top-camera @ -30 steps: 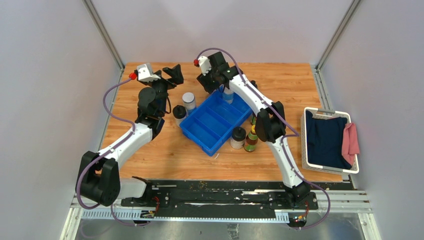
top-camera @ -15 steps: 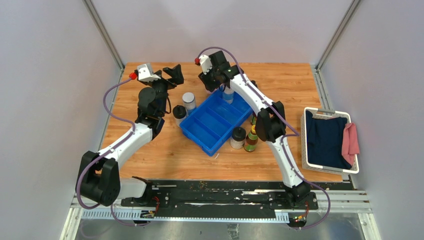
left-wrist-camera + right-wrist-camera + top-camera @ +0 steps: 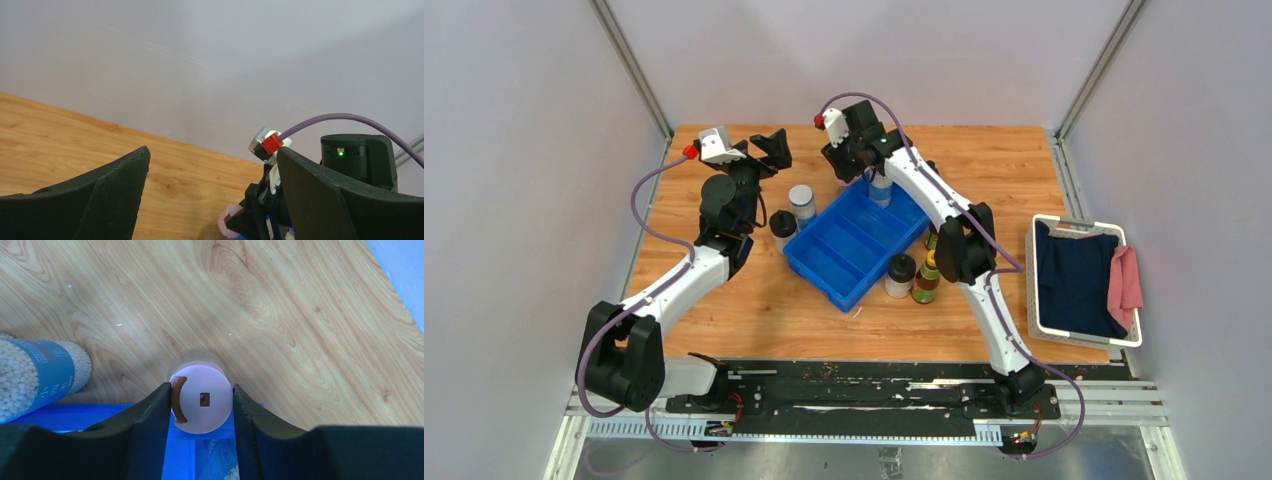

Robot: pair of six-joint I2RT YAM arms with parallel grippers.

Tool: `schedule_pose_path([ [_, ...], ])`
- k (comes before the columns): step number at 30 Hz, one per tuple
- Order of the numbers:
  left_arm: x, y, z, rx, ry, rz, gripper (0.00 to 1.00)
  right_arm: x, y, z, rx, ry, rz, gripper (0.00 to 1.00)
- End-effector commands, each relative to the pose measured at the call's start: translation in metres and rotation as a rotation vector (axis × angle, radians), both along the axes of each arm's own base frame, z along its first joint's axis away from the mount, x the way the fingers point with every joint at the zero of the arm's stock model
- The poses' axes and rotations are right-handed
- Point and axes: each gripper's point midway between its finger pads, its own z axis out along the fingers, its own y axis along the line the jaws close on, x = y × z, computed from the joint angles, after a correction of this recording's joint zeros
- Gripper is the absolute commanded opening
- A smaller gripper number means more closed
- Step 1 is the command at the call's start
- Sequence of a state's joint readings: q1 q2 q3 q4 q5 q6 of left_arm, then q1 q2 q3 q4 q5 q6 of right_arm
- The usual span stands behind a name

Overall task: Organize the condiment bottles
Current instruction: Pick up the bottle from the center of the board, then place the bottle in the storage box.

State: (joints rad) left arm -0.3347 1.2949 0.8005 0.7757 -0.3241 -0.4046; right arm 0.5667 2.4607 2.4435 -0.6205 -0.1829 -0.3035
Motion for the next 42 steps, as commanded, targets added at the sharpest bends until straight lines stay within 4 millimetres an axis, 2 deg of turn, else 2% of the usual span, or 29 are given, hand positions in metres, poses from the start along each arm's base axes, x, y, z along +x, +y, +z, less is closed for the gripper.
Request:
schedule_pose_path([
  [1, -0.002, 0.006, 0.011, -0.01, -0.028, 0.018, 1.0, 0.006, 0.0, 0.051, 0.061, -0.09, 0.007, 0.0],
  [11, -0.008, 0.015, 0.022, 0.002, -0.047, 0.056, 1.0, 0.004, 0.002, 0.081, 0.095, -0.147, 0.016, 0.0],
  [22, -0.014, 0.018, 0.036, 0.021, -0.057, 0.068, 1.0, -0.011, 0.002, 0.128, 0.134, -0.216, 0.035, 0.0],
  [32, -0.016, 0.021, 0.031, 0.006, -0.025, 0.073, 1.0, -0.039, 0.004, 0.164, 0.137, -0.27, 0.059, 0.0],
  [36, -0.019, 0.025, 0.026, -0.022, -0.003, 0.093, 1.0, -0.056, 0.006, 0.171, 0.133, -0.277, 0.067, 0.0],
  [42, -0.025, 0.03, 0.024, -0.049, 0.005, 0.108, 1.0, -0.086, 0.007, 0.171, 0.118, -0.272, 0.075, 0.0],
])
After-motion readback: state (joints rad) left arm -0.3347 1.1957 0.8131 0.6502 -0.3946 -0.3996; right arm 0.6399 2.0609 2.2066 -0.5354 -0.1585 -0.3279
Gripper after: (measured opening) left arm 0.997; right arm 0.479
